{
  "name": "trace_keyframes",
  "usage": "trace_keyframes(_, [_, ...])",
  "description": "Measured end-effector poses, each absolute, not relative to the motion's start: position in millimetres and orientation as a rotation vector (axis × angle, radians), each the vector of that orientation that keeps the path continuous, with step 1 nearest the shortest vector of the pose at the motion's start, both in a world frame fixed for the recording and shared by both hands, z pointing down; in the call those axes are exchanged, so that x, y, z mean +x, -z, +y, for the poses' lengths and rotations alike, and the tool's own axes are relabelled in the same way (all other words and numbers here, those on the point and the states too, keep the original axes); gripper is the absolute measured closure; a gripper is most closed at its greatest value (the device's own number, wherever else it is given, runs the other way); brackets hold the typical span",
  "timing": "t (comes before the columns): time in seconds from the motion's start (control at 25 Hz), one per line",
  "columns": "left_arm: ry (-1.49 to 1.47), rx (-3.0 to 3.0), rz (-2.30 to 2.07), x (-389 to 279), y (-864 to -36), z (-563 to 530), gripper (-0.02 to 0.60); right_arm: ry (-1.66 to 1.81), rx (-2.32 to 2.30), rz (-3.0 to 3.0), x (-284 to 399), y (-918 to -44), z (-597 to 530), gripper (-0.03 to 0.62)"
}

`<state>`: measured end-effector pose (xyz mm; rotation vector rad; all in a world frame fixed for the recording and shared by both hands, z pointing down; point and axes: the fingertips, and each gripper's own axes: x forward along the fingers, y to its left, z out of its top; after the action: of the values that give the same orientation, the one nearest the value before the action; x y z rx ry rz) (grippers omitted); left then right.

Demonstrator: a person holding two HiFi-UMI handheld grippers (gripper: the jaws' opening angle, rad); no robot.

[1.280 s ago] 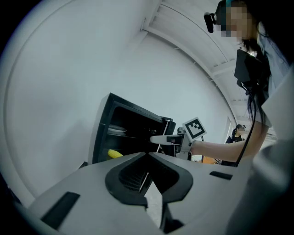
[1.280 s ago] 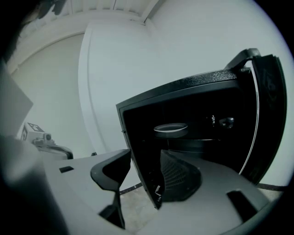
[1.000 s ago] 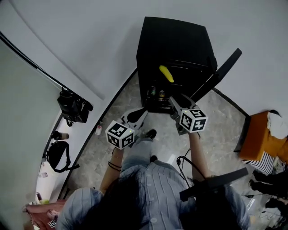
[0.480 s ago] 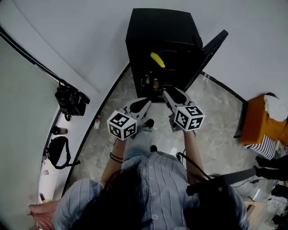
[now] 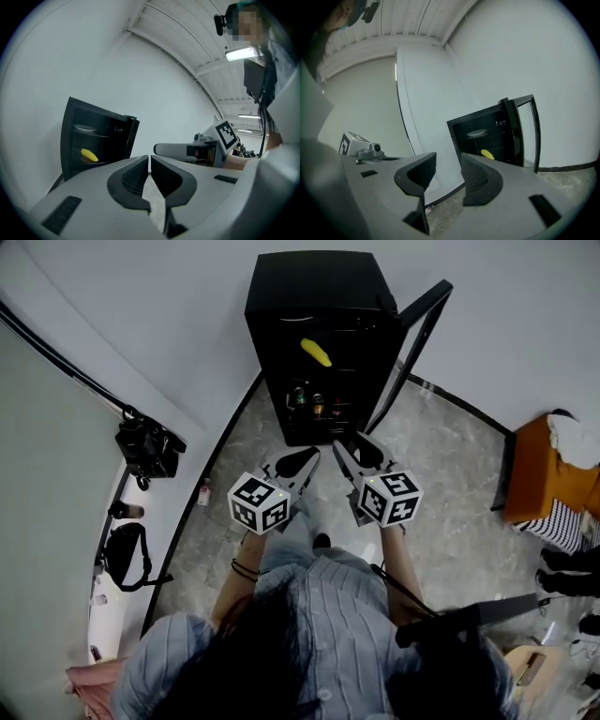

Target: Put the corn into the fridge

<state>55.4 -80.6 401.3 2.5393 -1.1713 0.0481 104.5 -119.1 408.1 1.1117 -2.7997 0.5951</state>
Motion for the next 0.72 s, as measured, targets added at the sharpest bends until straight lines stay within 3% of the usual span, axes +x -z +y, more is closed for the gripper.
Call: trace_keyframes(0.72, [-0.117, 2.467, -1.228, 33, -409, -28, 0.574, -0.655, 1.028, -2.807, 81, -417, -69, 0.455])
